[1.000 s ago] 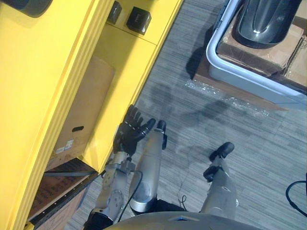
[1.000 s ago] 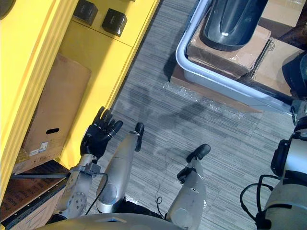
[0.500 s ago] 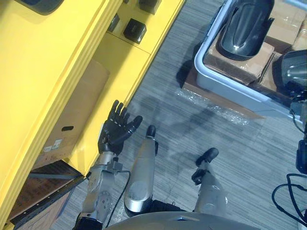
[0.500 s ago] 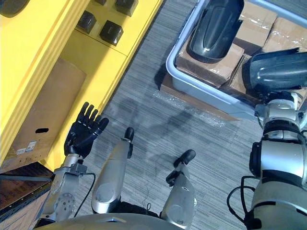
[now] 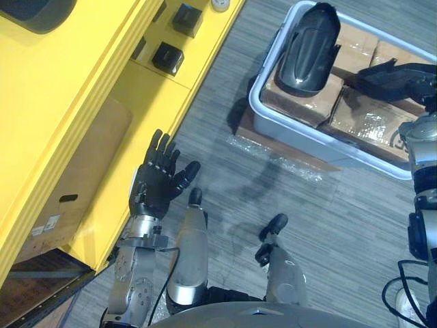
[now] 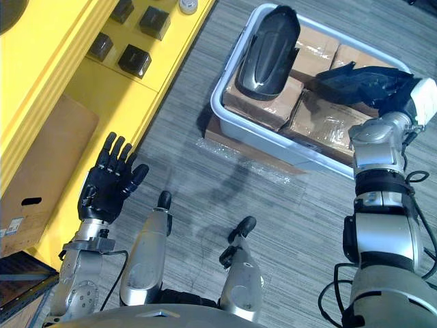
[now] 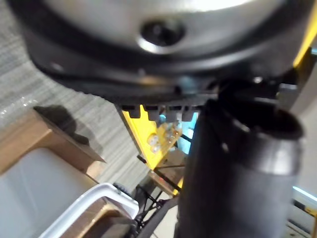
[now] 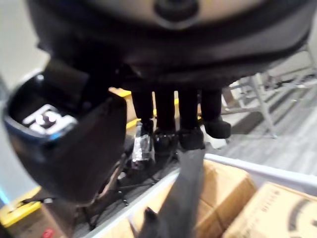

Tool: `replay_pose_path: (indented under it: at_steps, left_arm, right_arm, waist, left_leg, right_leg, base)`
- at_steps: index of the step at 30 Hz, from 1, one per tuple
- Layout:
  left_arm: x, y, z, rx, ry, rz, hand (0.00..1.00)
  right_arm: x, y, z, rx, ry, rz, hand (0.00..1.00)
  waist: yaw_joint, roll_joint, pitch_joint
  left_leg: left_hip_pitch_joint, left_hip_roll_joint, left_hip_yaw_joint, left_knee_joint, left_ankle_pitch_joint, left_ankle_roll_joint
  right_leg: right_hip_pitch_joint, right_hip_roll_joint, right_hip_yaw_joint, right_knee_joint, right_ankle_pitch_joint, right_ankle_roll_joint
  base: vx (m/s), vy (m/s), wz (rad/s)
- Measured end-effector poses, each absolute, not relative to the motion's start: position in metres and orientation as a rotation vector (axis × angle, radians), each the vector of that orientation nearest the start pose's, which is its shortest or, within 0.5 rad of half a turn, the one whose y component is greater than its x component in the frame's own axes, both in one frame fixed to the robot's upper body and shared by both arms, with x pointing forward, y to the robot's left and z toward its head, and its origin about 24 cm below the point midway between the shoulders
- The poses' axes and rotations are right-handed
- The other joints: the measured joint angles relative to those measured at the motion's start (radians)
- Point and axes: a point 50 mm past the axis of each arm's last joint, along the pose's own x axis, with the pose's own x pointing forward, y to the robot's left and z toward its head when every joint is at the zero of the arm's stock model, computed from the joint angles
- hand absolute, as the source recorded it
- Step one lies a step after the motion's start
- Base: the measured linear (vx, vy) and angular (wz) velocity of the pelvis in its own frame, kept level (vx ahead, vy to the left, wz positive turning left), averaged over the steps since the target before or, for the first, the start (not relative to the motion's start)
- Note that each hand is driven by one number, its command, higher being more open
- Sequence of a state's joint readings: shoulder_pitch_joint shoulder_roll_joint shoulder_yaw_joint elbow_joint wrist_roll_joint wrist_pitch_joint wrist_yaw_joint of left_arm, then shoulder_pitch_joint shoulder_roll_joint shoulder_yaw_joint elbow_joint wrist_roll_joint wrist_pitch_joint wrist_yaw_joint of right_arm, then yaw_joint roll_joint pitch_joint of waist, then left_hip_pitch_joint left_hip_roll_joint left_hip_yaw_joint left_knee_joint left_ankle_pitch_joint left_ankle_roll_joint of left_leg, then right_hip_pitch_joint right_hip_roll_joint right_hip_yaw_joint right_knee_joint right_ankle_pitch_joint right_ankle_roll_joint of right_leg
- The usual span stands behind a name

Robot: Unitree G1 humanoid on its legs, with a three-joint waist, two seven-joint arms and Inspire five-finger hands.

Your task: Walk over and take three plastic housings, then place them on the shelf

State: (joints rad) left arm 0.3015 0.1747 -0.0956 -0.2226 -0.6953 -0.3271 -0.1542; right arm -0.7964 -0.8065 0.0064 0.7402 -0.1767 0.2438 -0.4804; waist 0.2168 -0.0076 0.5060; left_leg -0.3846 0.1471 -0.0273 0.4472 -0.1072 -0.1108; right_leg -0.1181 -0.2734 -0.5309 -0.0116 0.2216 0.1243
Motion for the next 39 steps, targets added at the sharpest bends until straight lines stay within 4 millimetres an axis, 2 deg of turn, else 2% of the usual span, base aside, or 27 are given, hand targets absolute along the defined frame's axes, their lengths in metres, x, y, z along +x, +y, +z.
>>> replay_pose_path:
  at_steps: [4,6,10,12,13,16,19,21,22,24,25,27,28,30,31,33,39]
  left_arm:
    - [0.186,0.178,0.084,-0.473,-0.371,-0.121,1.0]
    - [0.186,0.18,0.097,-0.457,-0.442,-0.134,1.0]
    - [0.196,0.181,0.11,-0.419,-0.502,-0.149,1.0]
    - [0.2,0.18,0.116,-0.401,-0.527,-0.166,1.0]
    - [0.203,0.18,0.12,-0.391,-0.54,-0.176,1.0]
    - [0.207,0.18,0.126,-0.387,-0.564,-0.176,1.0]
    - [0.209,0.179,0.129,-0.355,-0.573,-0.17,1.0]
    - [0.207,0.179,0.125,-0.334,-0.559,-0.136,1.0]
    - [0.206,0.179,0.124,-0.339,-0.556,-0.124,1.0]
    - [0.203,0.18,0.119,-0.368,-0.54,-0.082,1.0]
    - [0.202,0.18,0.117,-0.374,-0.534,-0.074,1.0]
    - [0.195,0.182,0.11,-0.391,-0.508,-0.036,1.0]
    - [0.194,0.182,0.108,-0.401,-0.501,-0.02,1.0]
    - [0.189,0.184,0.103,-0.428,-0.493,0.024,1.0]
    - [0.188,0.183,0.102,-0.44,-0.491,0.032,1.0]
    - [0.188,0.18,0.1,-0.474,-0.486,0.047,1.0]
    - [0.189,0.17,0.098,-0.521,-0.471,0.045,1.0]
  right_arm:
    - [0.334,-0.354,0.213,-0.824,-0.114,-0.902,0.0]
    - [0.335,-0.345,0.198,-0.821,-0.101,-0.871,0.0]
    - [0.339,-0.335,0.18,-0.792,-0.061,-0.812,0.0]
    - [0.341,-0.331,0.176,-0.78,-0.049,-0.785,0.0]
    - [0.342,-0.328,0.174,-0.77,-0.046,-0.777,1.0]
    - [0.343,-0.327,0.172,-0.733,-0.042,-0.772,1.0]
    - [0.335,-0.323,0.167,-0.55,-0.111,-0.801,1.0]
    - [0.316,-0.299,0.156,-0.262,-0.278,-0.786,1.0]
    - [0.31,-0.29,0.151,-0.213,-0.312,-0.773,1.0]
    - [0.281,-0.258,0.122,-0.046,-0.374,-0.723,1.0]
    - [0.271,-0.251,0.111,-0.01,-0.374,-0.721,1.0]
    - [0.234,-0.238,0.076,0.07,-0.336,-0.72,1.0]
    - [0.226,-0.237,0.069,0.093,-0.324,-0.712,1.0]
    - [0.198,-0.235,0.051,0.185,-0.28,-0.685,1.0]
    - [0.192,-0.235,0.047,0.198,-0.268,-0.679,1.0]
    - [0.174,-0.234,0.034,0.239,-0.213,-0.657,1.0]
    - [0.159,-0.226,0.02,0.251,-0.133,-0.593,1.0]
  waist:
    - [-0.004,-0.018,0.001]
    - [-0.01,-0.04,0.0]
    - [-0.014,-0.059,0.0]
    - [-0.01,-0.06,0.0]
    - [-0.009,-0.06,0.0]
    - [-0.005,-0.061,0.0]
    - [-0.004,-0.063,-0.001]
    - [-0.01,-0.073,-0.007]
    - [-0.014,-0.077,-0.01]
    - [-0.037,-0.101,-0.038]
    - [-0.045,-0.109,-0.057]
    - [-0.088,-0.13,-0.12]
    - [-0.097,-0.132,-0.133]
    - [-0.133,-0.122,-0.173]
    - [-0.143,-0.115,-0.179]
    - [-0.175,-0.086,-0.196]
    - [-0.203,-0.013,-0.235]
  left_leg:
    - [0.037,0.002,0.002,-0.015,0.002,-0.003]
    - [0.047,0.005,0.002,-0.014,-0.002,-0.007]
    - [0.044,0.007,0.004,-0.003,-0.008,-0.008]
    - [0.043,0.011,0.008,0.008,-0.014,-0.008]
    - [0.042,0.013,0.011,0.014,-0.018,-0.007]
    - [0.038,0.017,0.018,0.029,-0.028,-0.006]
    - [0.04,0.02,0.021,0.038,-0.033,-0.006]
    - [0.061,0.024,0.037,0.036,-0.042,-0.009]
    - [0.069,0.026,0.045,0.035,-0.045,-0.009]
    - [0.114,0.035,0.084,0.016,-0.061,-0.008]
    - [0.118,0.037,0.092,0.014,-0.071,-0.01]
    - [0.148,0.041,0.121,0.008,-0.095,-0.007]
    - [0.158,0.044,0.13,0.005,-0.099,-0.012]
    - [0.19,0.057,0.162,0.0,-0.111,-0.016]
    - [0.197,0.06,0.169,-0.001,-0.112,-0.017]
    - [0.227,0.062,0.198,-0.02,-0.114,-0.02]
    - [0.307,0.06,0.26,-0.075,-0.113,-0.023]
  right_leg:
    - [0.027,0.001,-0.001,0.0,-0.005,-0.005]
    - [0.041,0.004,0.0,0.0,-0.008,-0.003]
    - [0.042,0.005,0.001,0.0,-0.008,-0.003]
    - [0.043,0.007,0.009,0.001,-0.008,-0.002]
    - [0.042,0.009,0.015,0.001,-0.008,-0.002]
    - [0.039,0.01,0.019,0.0,-0.008,-0.002]
    - [0.04,0.012,0.028,0.001,-0.006,0.0]
    - [0.04,0.012,0.047,0.006,-0.005,0.0]
    - [0.041,0.011,0.053,0.009,-0.005,0.0]
    - [0.05,0.009,0.074,0.012,-0.006,0.001]
    - [0.05,0.009,0.075,0.012,-0.012,0.001]
    - [0.05,0.006,0.094,0.021,-0.045,0.004]
    - [0.05,0.006,0.101,0.026,-0.057,0.001]
    - [0.051,0.013,0.128,0.029,-0.065,0.002]
    - [0.052,0.015,0.135,0.028,-0.064,0.002]
    - [0.052,0.015,0.161,0.028,-0.062,0.005]
    - [0.062,0.015,0.211,0.027,-0.068,0.011]
  base:
    - [0.0,0.0,0.0]
    - [0.0,0.0,0.0]
    - [-0.03,0.042,-0.01]
    - [-0.03,0.044,-0.07]
    - [-0.02,0.05,-0.12]
    - [-0.01,0.049,-0.09]
    - [0.02,0.058,-0.05]
    - [0.07,0.062,-0.2]
    - [0.08,0.067,-0.29]
    - [0.08,0.07,-0.38]
    - [0.1,0.063,-0.34]
    - [0.11,0.055,-0.34]
    - [0.11,0.047,-0.4]
    - [0.11,0.031,-0.4]
    - [0.11,0.019,-0.42]
    - [0.1,0.017,-0.31]
    - [0.07,0.01,-0.25]
